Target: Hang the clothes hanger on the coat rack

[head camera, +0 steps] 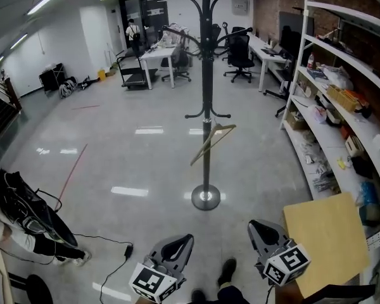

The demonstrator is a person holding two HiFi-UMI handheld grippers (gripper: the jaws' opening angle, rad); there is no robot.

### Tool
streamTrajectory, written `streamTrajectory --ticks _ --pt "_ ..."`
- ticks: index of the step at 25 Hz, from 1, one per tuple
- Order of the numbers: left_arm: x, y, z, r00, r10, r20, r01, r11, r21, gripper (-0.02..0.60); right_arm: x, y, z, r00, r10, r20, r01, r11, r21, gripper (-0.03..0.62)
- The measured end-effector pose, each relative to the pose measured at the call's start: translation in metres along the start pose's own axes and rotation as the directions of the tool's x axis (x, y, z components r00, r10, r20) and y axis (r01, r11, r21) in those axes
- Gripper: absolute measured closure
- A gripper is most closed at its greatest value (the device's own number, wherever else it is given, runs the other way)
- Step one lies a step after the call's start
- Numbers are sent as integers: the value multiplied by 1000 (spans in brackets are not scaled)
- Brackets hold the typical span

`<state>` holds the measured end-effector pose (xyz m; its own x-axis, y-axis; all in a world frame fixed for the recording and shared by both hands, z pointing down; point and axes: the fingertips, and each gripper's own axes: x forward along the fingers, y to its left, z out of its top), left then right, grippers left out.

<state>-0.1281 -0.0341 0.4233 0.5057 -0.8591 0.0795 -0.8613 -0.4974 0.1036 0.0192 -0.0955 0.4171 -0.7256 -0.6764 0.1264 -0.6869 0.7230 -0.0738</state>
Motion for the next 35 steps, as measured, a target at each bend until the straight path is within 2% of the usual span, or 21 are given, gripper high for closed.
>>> streamTrajectory --ticks 4,7,15,20,25,30,35 --pt "-38 -22 -6 1000 -18 -3 18 1000 -20 581 -39 34 -1 1000 -25 -8 25 1000 -3 586" --pt "-65 -36 -4 1000 5 11 -5 1000 -13 581 -65 53 3 999 -41 -3 41 999 -26 586" --pt "-127 -107 -11 998 51 20 -51 998 -22 581 -143 105 -5 999 42 0 -42 996 -77 586" --pt "-153 -182 -25 998 55 14 -54 997 -64 581 -216 114 -28 998 55 22 -55 998 -16 586" --pt "-188 -255 -36 997 79 -25 -81 995 -63 581 -294 121 -47 999 47 8 -47 998 33 586" --pt "-220 -293 -32 997 69 -30 -71 995 -67 581 -334 140 -41 998 32 45 -35 997 68 586" --pt "-249 -312 -28 998 60 1 -59 996 -66 581 -359 177 -25 991 68 119 -73 997 40 586"
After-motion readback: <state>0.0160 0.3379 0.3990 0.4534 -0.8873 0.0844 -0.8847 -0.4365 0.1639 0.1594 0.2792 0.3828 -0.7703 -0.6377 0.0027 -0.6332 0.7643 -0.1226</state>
